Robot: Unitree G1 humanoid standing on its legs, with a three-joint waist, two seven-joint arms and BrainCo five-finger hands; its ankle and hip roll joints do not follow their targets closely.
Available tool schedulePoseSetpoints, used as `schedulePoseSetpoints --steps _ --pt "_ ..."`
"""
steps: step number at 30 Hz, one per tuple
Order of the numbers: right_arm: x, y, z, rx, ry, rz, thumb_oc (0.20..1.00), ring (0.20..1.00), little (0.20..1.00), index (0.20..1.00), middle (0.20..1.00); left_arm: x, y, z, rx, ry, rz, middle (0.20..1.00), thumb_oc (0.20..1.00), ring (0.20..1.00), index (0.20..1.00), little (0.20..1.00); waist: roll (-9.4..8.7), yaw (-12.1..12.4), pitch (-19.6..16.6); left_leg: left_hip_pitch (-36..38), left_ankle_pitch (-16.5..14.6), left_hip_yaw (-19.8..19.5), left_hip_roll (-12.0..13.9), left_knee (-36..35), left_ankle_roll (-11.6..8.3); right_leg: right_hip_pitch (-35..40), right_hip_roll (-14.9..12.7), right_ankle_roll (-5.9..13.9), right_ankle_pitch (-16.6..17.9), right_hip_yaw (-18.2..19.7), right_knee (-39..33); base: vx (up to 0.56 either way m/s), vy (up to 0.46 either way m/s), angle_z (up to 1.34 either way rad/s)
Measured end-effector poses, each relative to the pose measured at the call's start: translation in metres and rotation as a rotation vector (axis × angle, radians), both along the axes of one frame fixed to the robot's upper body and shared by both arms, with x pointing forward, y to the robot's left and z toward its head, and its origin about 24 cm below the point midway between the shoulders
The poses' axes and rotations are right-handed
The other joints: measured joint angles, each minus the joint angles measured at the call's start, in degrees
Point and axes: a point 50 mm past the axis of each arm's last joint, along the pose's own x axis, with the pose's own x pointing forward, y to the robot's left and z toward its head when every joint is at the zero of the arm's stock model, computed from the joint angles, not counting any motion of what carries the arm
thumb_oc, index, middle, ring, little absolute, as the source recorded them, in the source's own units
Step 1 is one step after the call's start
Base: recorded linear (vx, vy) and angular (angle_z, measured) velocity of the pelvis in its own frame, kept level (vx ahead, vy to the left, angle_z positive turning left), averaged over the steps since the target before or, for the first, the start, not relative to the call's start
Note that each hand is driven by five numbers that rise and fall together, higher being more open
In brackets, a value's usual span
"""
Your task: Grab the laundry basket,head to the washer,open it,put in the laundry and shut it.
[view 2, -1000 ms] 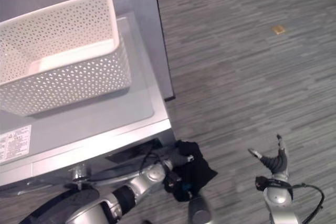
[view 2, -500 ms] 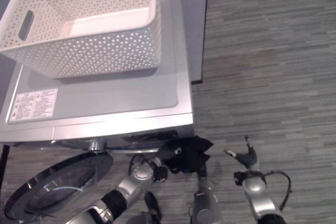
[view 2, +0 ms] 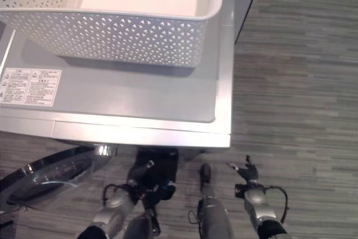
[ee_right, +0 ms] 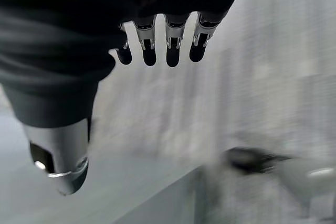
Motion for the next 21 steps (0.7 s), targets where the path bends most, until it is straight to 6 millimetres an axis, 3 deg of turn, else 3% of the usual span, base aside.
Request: schedulePoseSetpoints --steps 2,5,11,14,16,17,21 --pt "-0.016 -0.007 -0.013 0.017 0.085 -0.074 1.0 1.0 1.0 1.0 1.0 -0.006 0.009 -0.005 -0.002 0.028 0.041 0.2 0.2 0.2 0.2 0.2 -0.32 0.0 -0.1 -0.8 0.1 -0.1 0.0 0.2 -0.17 -0.5 -0.1 0.08 -0.1 0.0 0.0 -0.02 0.045 0.06" --pt "-0.028 -0.009 -0.023 0.027 0.156 -0.109 1.0 1.0 1.0 1.0 1.0 0.001 0.002 -0.007 -0.032 0.033 0.056 0.2 0.2 0.2 0.2 0.2 -0.68 0.0 -0.1 -2.0 0.1 0.0 -0.2 0.2 -0.23 -1.9 -0.2 0.16 -0.2 0.1 0.0 -0.03 0.036 0.01" --pt "-0.03 0.007 -0.031 0.078 0.194 -0.117 1.0 1.0 1.0 1.0 1.0 0.037 -0.019 0.005 -0.122 -0.007 0.138 0.2 0.2 0.2 0.2 0.2 -1.49 -0.2 -0.3 -5.0 0.2 0.1 -0.2 1.0 -0.3 -4.7 -0.2 -0.21 0.5 0.5 0.0 -0.05 0.016 -0.03" --pt "-0.026 0.021 -0.033 0.107 0.188 -0.093 1.0 1.0 1.0 1.0 1.0 0.062 -0.033 0.022 -0.177 -0.062 0.181 0.2 0.2 0.2 0.2 0.2 -2.13 -0.6 -0.2 -6.6 0.3 0.1 -0.2 1.0 -0.54 -6.7 0.0 -0.4 1.1 1.1 0.0 -0.04 -0.003 -0.08" --pt "-0.022 0.032 -0.034 0.109 0.187 -0.042 1.0 1.0 1.0 1.0 1.0 0.076 -0.041 0.035 -0.207 -0.108 0.201 0.2 0.2 0.2 0.2 0.2 -3.42 -1.4 -0.2 -7.1 0.4 0.2 -0.1 1.1 -0.62 -7.4 0.3 -0.45 1.5 1.6 0.0 -0.08 -0.016 -0.12" --pt "-0.017 0.042 -0.032 0.108 0.171 0.014 1.0 1.0 1.0 1.0 1.0 0.083 -0.042 0.041 -0.222 -0.117 0.237 0.2 0.2 0.2 0.2 0.2 -4.8 -2.3 -0.1 -8.1 0.4 0.2 -0.1 1.5 -0.62 -8.2 0.2 -0.4 1.7 1.7 0.0 -0.05 -0.003 -0.07" --pt "-0.007 0.053 -0.028 0.118 0.128 0.056 1.0 1.0 1.0 1.0 1.0 0.096 -0.037 0.051 -0.21 -0.149 0.289 0.2 0.2 0.2 0.2 0.2 -7.2 -3.5 -0.3 -9.7 0.4 0.2 -0.1 1.6 -0.62 -10.0 0.3 -0.86 2.4 1.8 0.0 -0.05 -0.007 -0.01"
